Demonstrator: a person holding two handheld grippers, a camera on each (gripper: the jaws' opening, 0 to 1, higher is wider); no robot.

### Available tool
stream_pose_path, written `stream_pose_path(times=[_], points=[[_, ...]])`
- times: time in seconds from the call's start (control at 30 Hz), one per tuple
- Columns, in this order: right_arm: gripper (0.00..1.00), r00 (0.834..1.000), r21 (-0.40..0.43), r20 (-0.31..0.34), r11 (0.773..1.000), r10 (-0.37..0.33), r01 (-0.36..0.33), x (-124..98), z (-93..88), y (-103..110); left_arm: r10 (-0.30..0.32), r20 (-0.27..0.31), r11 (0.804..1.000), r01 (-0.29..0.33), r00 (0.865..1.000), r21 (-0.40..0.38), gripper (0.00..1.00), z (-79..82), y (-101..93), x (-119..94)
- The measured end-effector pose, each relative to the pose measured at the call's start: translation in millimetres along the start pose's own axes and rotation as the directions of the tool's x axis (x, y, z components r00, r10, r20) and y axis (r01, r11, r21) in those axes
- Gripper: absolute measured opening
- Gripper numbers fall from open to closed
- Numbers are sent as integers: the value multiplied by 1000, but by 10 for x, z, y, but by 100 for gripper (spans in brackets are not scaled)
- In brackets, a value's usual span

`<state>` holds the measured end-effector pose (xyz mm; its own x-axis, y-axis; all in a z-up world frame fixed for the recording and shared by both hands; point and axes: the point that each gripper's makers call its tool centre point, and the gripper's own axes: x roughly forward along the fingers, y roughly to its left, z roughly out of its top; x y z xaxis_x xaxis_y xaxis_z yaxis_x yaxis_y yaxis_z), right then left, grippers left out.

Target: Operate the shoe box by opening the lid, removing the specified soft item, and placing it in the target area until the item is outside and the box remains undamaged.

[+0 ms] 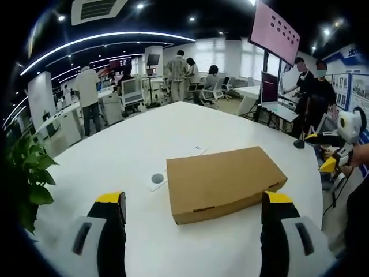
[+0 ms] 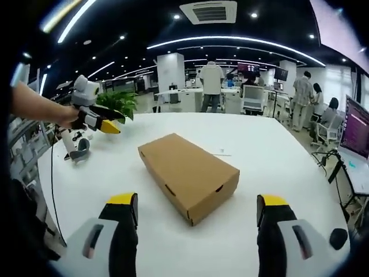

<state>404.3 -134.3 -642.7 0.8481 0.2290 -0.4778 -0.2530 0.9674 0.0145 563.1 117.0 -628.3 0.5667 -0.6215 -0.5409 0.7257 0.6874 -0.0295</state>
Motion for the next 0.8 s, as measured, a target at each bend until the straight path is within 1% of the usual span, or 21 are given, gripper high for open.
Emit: stream_pose_path(times=[0.1, 0.27, 0.4, 0.47, 0.57, 0.63, 0.67, 0.7, 0.77, 0.8], points=[[84, 1000, 19, -4, 1000, 2, -2, 43, -5, 4, 9, -15, 1000, -9, 1000, -2, 99, -42, 3, 62], [82, 1000, 22, -14, 1000, 9, -9, 110, -49, 36, 17, -20, 1000, -17, 1000, -19, 99, -108, 23, 154], [75, 1000, -34, -28, 999, 13, -14, 160, -107, 56, 5, -37, 1000, -5, 999, -18, 99, -196, 5, 233], [76, 1000, -40, -21, 999, 16, -17, 166, -92, 64, 5, -48, 1000, -6, 999, -15, 99, -227, 6, 256], [79, 1000, -37, -4, 999, 22, -22, 182, -57, 79, -8, -40, 1000, 7, 999, -9, 99, -235, -17, 293], [81, 1000, -39, 2, 999, 10, -10, 213, -46, 65, -19, -48, 999, 20, 999, 32, 99, -254, -45, 323], [82, 1000, -39, 1, 999, 5, -5, 234, -49, 52, -23, -58, 998, 27, 998, 55, 99, -276, -52, 346], [84, 1000, -26, -17, 1000, -1, 1, 270, -74, 33, -25, -61, 998, 29, 998, 62, 99, -290, -52, 364], [88, 999, -2, -38, 1000, -4, 4, 325, -103, 18, -31, -68, 998, 35, 997, 59, 99, -327, -44, 409], [88, 999, 1, -34, 1000, -6, 6, 351, -101, 13, -34, -73, 998, 38, 997, 52, 99, -348, -44, 426]])
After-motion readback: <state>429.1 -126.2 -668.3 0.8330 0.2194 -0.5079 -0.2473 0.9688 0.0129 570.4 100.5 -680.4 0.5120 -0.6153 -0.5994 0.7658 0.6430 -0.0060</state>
